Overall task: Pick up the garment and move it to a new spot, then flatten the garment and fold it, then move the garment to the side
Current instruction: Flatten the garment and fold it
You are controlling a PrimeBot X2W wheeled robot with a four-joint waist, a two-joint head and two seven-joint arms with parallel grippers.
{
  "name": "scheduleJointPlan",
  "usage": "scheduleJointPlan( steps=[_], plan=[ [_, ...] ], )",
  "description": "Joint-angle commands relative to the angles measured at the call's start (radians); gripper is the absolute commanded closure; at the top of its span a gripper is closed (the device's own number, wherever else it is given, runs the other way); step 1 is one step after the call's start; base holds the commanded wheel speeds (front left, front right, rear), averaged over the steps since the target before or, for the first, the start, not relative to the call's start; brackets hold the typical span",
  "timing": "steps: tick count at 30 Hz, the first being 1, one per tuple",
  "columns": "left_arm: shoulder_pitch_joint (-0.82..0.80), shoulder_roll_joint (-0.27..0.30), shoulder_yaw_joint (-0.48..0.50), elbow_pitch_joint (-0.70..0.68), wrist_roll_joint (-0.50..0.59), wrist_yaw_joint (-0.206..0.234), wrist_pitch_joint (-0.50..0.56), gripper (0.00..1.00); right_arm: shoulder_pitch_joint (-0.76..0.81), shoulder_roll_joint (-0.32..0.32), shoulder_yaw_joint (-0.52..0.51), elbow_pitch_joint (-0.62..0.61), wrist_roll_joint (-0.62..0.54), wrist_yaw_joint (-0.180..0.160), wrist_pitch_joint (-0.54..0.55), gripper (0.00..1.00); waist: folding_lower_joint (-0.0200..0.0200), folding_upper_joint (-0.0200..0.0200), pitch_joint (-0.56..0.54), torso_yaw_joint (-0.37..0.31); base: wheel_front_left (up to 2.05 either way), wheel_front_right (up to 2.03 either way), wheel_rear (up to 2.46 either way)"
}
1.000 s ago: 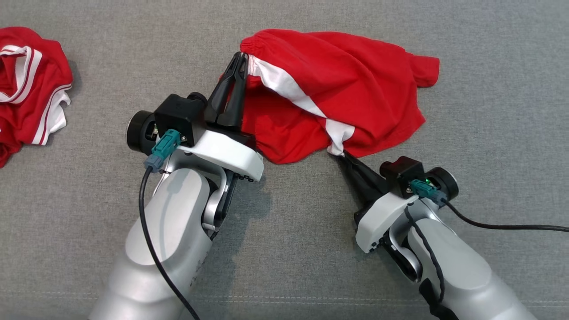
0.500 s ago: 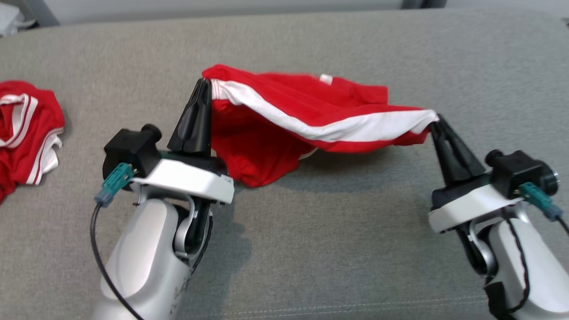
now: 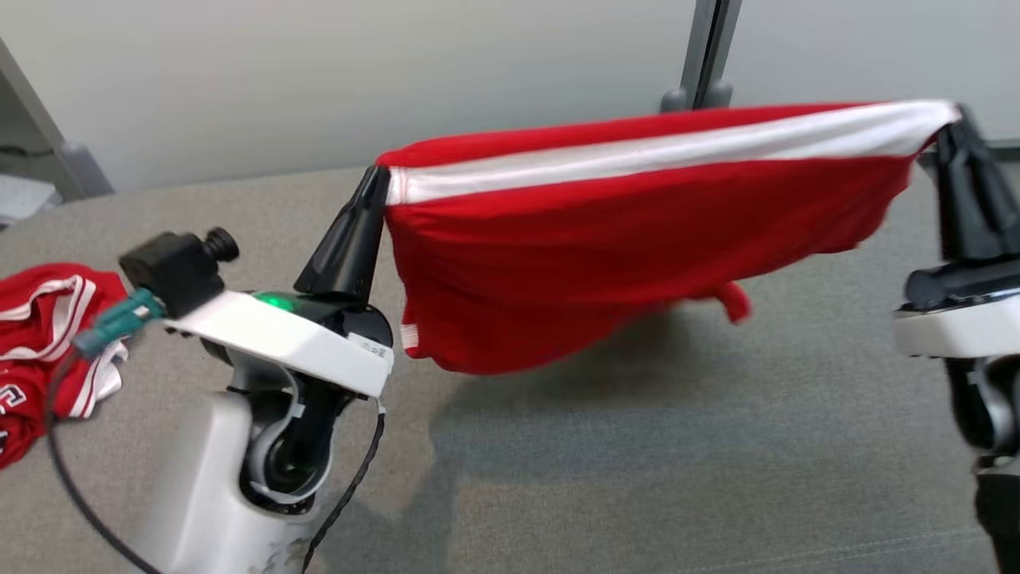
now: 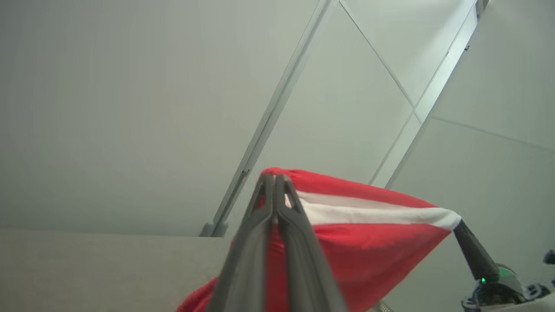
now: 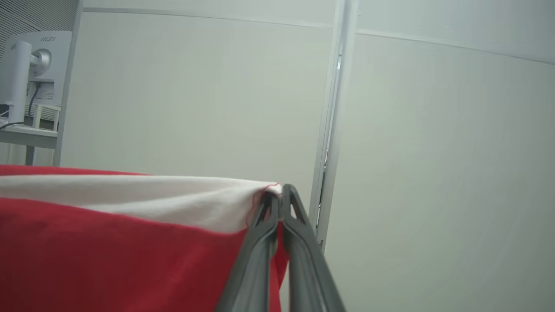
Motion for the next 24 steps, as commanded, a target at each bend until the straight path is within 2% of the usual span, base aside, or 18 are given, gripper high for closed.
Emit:
scheduleJointPlan(
  steps=[1,3,7,9,11,13,15,18,19,20,22,24],
  plan=[
    [-0.019,0.017,0.041,-0.085,-0.049,0.008,0.041,1.0,0.0,-0.023,-0.002,-0.055,-0.006,0.001,-0.006,1.0,0.0,-0.0001,-0.03,-0.013,0.0,0.0,0.0],
    [-0.012,0.013,0.043,-0.201,-0.131,0.049,0.133,1.0,0.011,-0.04,-0.02,-0.109,-0.008,0.001,-0.006,1.0,0.0,-0.0001,-0.041,-0.019,0.0,0.0,0.0],
    [-0.014,0.007,0.022,-0.397,-0.275,0.164,0.299,1.0,0.033,-0.071,-0.028,-0.22,0.022,0.001,0.053,1.0,0.0,-0.0001,-0.043,-0.02,0.0,0.0,0.0],
    [-0.019,0.008,0.02,-0.429,-0.315,0.201,0.354,1.0,0.048,-0.08,-0.005,-0.255,0.099,0.001,0.118,1.0,0.0,-0.0001,-0.032,-0.014,0.0,0.0,0.0],
    [-0.026,0.014,0.032,-0.4,-0.332,0.217,0.373,1.0,0.047,-0.088,0.005,-0.238,0.151,0.001,0.166,1.0,0.0,-0.0001,-0.011,-0.007,0.0,0.0,0.0],
    [-0.059,0.015,0.044,-0.323,-0.335,0.203,0.363,1.0,0.007,-0.087,0.03,-0.17,0.191,0.001,0.193,1.0,0.0,-0.0001,0.02,0.007,0.0,0.0,0.0],
    [-0.146,0.03,0.054,-0.202,-0.283,0.151,0.306,1.0,-0.09,-0.085,0.065,-0.05,0.201,0.001,0.195,1.0,0.0,-0.0001,0.054,0.025,0.0,0.0,0.0],
    [-0.33,0.036,0.063,0.031,-0.189,0.054,0.158,1.0,-0.321,-0.054,0.161,0.184,0.203,0.001,0.167,1.0,0.0,-0.0001,0.091,0.038,0.0,0.0,0.0],
    [-0.474,0.039,0.067,0.182,-0.118,0.007,0.029,1.0,-0.505,-0.038,0.206,0.341,0.17,0.001,0.092,1.0,0.0,-0.0001,0.107,0.047,0.0,0.0,0.0],
    [-0.474,0.039,0.067,0.182,-0.118,0.007,0.029,1.0,-0.505,-0.038,0.206,0.341,0.17,0.001,0.092,1.0,0.0,-0.0001,0.107,0.047,0.0,0.0,0.0],
    [-0.605,0.033,0.058,0.299,-0.074,-0.023,-0.096,1.0,-0.669,-0.025,0.203,0.47,0.125,0.001,0.022,1.0,0.0,-0.0001,0.121,0.059,0.0,0.0,0.0],
    [-0.701,0.029,0.03,0.38,-0.064,-0.041,-0.185,1.0,-0.787,-0.017,0.202,0.561,0.074,0.001,0.0,1.0,0.0,-0.0001,0.136,0.068,0.0,0.0,0.0]
  ],
)
